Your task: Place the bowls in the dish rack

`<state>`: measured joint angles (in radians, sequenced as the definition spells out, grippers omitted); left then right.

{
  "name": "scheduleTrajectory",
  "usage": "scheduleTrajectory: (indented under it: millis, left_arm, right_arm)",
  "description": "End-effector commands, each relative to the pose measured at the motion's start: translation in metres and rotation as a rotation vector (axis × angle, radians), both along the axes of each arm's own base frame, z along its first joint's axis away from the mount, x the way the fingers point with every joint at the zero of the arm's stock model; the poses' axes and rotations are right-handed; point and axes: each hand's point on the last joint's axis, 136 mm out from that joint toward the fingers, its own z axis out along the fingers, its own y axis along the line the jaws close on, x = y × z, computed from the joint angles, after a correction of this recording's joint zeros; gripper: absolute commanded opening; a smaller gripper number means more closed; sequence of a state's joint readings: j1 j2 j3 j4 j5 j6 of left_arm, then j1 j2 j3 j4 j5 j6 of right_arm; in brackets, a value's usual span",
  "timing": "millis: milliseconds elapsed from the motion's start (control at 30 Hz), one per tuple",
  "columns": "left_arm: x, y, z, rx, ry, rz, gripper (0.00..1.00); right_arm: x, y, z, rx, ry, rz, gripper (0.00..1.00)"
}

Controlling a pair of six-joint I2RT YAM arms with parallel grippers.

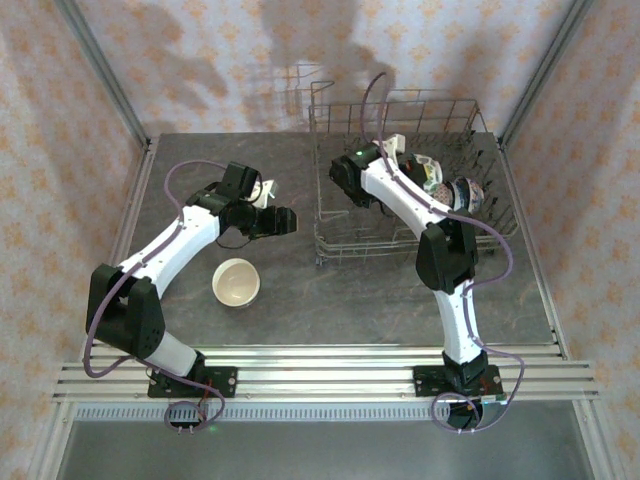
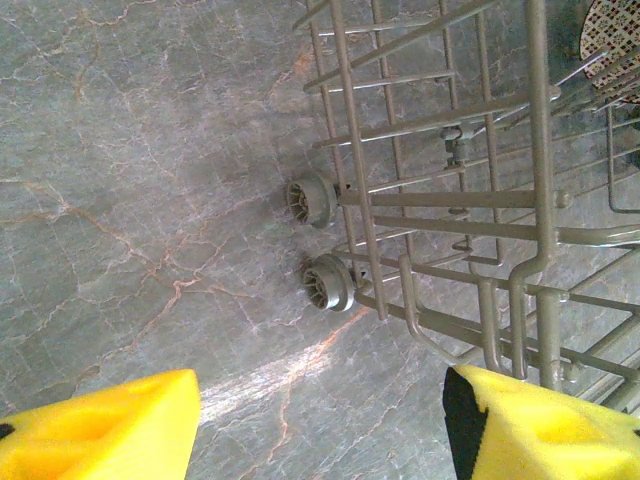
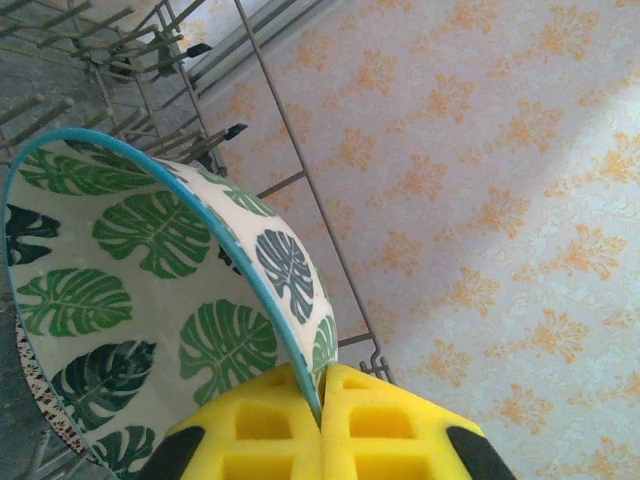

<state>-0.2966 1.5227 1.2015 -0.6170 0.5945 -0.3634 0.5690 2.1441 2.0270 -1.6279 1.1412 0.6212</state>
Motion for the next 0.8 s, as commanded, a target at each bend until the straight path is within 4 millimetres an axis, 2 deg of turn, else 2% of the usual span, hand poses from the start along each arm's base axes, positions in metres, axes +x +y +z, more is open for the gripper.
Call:
scheduleTrajectory:
  millis: [0, 300, 633, 767]
  left_arm:
    - [-0.004, 0.01, 0.001, 0.022, -0.014, 0.003, 0.67]
    - [-0.003, 0.016, -0.002, 0.014, -0.014, 0.031, 0.67]
    - [0.0, 0.019, 0.0, 0.008, -0.023, 0.046, 0.67]
    - [0.001, 0.017, -0.001, -0.001, -0.018, 0.045, 0.67]
  right_arm:
    - [-0.004, -0.012, 0.006, -0.168, 0.125, 0.016, 0.0]
    - [0.002, -0.015, -0.008, -0.197, 0.167, 0.006, 0.0]
    - [0.0, -0.006, -0.024, -0.19, 0.217, 0.015, 0.0]
    - [-0.001, -0.001, -0.039, -0.179, 0.258, 0.012, 0.0]
